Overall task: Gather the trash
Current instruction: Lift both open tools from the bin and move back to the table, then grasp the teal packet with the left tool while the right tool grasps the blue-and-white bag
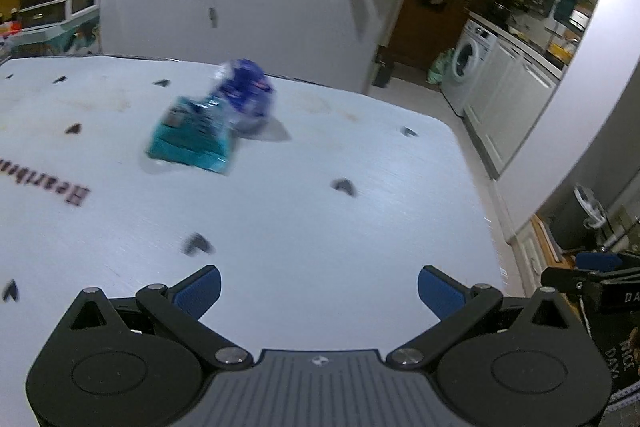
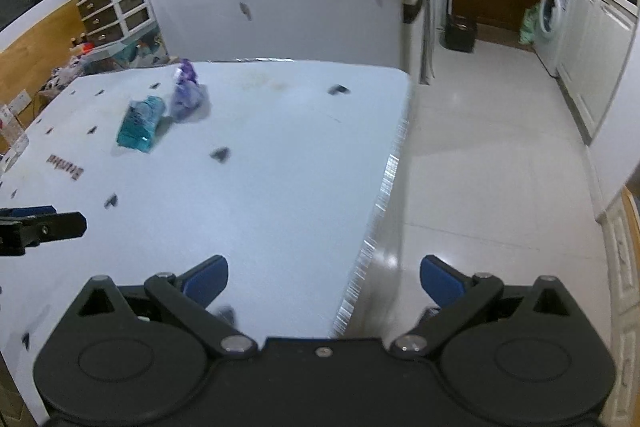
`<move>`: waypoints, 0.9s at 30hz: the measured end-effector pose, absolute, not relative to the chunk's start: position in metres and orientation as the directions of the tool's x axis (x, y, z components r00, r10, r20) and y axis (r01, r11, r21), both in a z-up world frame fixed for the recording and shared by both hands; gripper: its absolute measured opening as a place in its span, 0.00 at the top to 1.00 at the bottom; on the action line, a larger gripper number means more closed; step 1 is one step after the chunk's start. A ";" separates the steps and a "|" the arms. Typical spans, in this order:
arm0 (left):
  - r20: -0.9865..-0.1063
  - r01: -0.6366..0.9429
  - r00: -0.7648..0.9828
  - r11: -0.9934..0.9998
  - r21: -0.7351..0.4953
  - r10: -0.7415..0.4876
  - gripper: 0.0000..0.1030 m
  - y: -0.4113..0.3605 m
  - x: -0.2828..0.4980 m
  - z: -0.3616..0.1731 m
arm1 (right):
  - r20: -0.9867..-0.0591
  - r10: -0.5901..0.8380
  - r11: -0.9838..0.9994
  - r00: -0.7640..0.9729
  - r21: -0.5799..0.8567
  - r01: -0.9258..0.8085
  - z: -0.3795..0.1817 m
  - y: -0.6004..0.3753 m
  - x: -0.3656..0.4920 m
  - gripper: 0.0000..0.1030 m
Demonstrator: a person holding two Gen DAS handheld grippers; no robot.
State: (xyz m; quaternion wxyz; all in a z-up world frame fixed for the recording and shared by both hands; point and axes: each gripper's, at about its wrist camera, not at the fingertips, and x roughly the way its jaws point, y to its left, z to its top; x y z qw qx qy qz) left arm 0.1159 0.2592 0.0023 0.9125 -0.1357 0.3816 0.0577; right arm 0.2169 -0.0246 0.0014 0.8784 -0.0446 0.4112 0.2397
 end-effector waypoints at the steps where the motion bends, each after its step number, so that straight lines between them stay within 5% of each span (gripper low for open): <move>1: -0.710 -0.213 0.704 0.956 -0.202 0.007 0.00 0.268 0.119 0.002 | -0.739 0.391 0.878 0.548 0.120 -0.463 0.002 -0.015 0.220 0.00; 27: -0.616 -0.182 0.785 0.975 -0.127 0.066 0.00 0.393 0.263 -0.054 | -0.676 0.484 0.814 0.555 0.115 -0.569 0.024 0.201 0.336 0.00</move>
